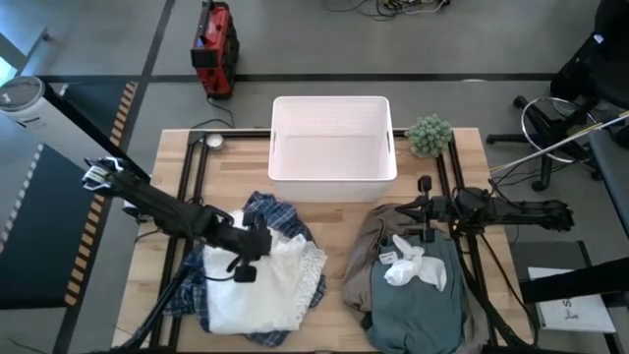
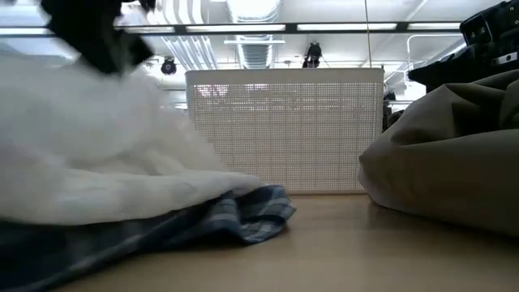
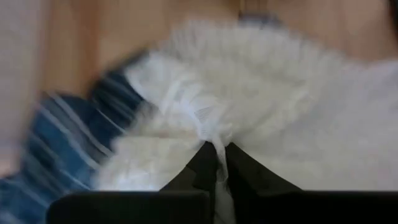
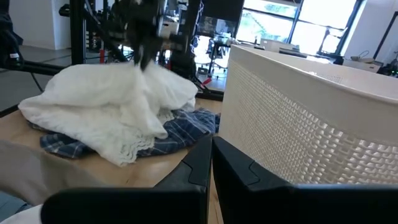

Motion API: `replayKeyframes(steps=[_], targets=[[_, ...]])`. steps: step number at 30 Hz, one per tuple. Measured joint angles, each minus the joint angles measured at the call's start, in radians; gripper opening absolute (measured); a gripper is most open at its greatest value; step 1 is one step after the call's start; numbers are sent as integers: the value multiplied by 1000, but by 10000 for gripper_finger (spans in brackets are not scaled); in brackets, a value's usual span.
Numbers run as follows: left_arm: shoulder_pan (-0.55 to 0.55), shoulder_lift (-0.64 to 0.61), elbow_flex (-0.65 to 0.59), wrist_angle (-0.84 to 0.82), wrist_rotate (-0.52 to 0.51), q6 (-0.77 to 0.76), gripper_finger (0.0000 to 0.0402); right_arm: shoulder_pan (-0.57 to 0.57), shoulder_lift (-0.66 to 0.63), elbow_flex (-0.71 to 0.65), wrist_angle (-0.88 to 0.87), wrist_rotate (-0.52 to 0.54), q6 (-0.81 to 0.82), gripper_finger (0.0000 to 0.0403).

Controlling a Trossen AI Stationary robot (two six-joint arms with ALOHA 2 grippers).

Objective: Sort clothes

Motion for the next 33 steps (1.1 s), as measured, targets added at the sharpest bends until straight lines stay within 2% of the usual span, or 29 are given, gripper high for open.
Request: replayKeyframes(steps=[9,14,18,21,24,29,33], targets=[[-1,-75,201,2,-177,114,1,0,0,0,0,0,0,0],[-1,-96,259,-5,-190,135,1,0,0,0,0,0,0,0],[-1,-91,242,-24,-101,123,5,0,0,0,0,0,0,0],[-1,-67,198,-15,-39,80,24,0,0,0,0,0,0,0],[-1,-30,137,22,19,45,54,0,0,0,0,0,0,0],[-17,60,28,234,89,35,118,0,0,0,0,0,0,0],[-36,159,8,341,132,34,175,0,0,0,0,0,0,0]])
